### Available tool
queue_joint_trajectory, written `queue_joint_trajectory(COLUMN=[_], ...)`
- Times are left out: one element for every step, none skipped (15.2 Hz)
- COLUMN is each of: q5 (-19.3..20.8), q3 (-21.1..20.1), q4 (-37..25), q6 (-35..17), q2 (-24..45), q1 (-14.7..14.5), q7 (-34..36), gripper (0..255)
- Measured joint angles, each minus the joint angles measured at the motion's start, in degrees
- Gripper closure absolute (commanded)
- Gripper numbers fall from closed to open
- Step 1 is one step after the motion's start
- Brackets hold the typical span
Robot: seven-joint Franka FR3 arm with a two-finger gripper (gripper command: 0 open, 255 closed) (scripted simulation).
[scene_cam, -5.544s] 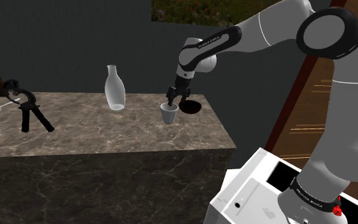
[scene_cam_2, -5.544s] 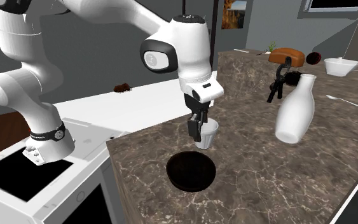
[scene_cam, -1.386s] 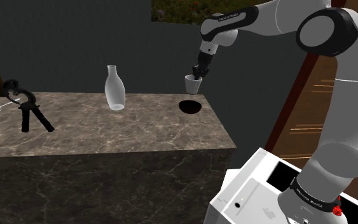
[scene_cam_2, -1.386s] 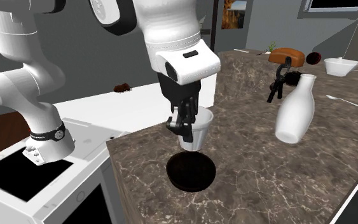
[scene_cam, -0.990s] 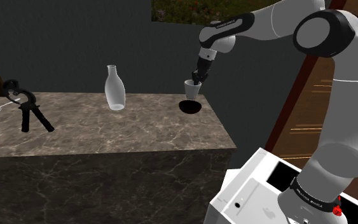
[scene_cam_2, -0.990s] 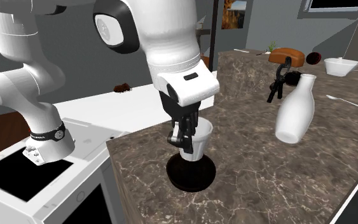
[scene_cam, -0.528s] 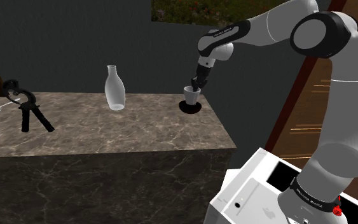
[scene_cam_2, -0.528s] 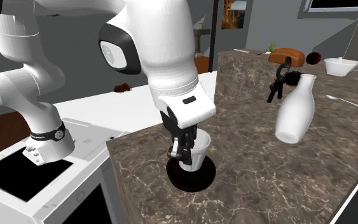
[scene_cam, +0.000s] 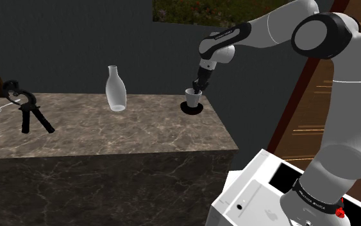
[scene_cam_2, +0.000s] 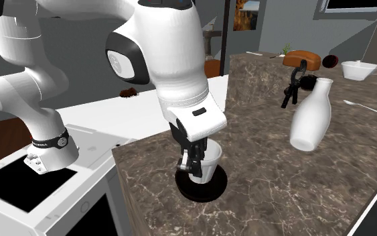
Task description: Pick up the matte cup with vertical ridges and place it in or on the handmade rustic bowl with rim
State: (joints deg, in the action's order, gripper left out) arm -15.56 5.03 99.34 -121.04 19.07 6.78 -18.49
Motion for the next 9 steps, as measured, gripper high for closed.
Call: queue_joint_trajectory(q5=[0.0,0.0,0.0,0.0,0.0,0.0,0.0,0.1,0.3], q3=[0.0,0.0,0.0,0.0,0.0,0.0,0.0,0.1,0.2], q4=[0.0,0.0,0.0,0.0,0.0,0.0,0.0,-0.4,-1.3], q6=[0.0,0.0,0.0,0.0,0.0,0.0,0.0,0.7,2.1], q2=[0.0,0.0,0.0,0.0,0.0,0.0,0.0,-0.4,-0.9], q1=[0.0,0.0,0.0,0.0,0.0,0.0,0.0,0.0,0.2], q7=[0.0,0.0,0.0,0.0,0.0,0.0,0.0,0.1,0.2], gripper=[0,0,0,0,0,0,0,0,0])
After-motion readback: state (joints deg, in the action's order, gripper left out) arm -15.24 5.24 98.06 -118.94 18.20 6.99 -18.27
